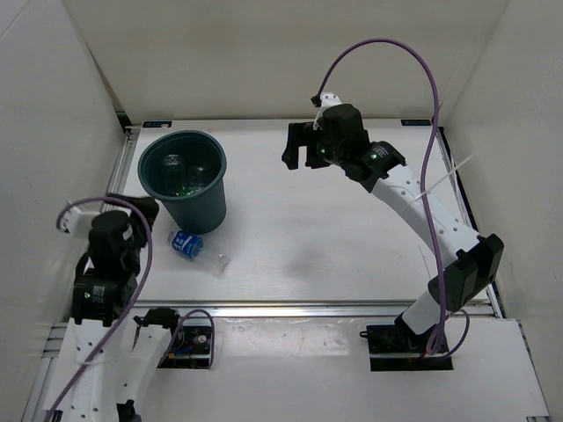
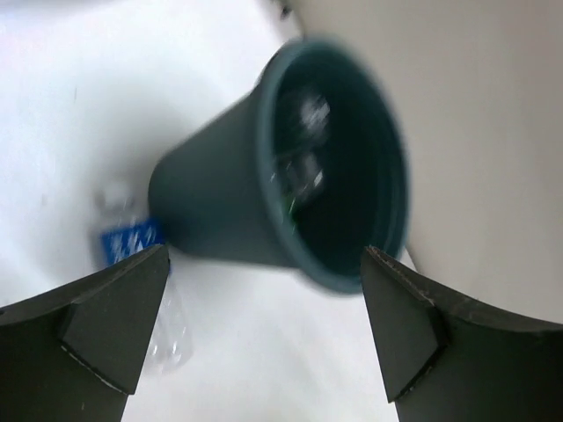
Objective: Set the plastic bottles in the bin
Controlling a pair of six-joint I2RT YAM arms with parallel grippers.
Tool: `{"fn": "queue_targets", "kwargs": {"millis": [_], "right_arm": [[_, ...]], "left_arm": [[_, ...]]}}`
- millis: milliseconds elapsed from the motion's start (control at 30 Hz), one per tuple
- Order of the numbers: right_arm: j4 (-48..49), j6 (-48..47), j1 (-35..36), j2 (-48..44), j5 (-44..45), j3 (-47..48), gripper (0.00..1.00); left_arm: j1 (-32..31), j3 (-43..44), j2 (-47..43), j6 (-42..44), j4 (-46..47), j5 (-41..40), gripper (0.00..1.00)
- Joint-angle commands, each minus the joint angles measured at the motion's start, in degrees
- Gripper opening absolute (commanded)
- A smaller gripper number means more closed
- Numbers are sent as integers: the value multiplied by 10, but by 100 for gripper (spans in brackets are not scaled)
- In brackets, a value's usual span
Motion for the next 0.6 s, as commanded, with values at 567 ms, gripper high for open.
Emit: {"fn": "queue_targets", "kwargs": {"millis": [567], "right_arm": [[5, -5, -35, -31, -31, -28, 100]], "left_arm": [[45, -429, 30, -58, 225, 337, 100]]}}
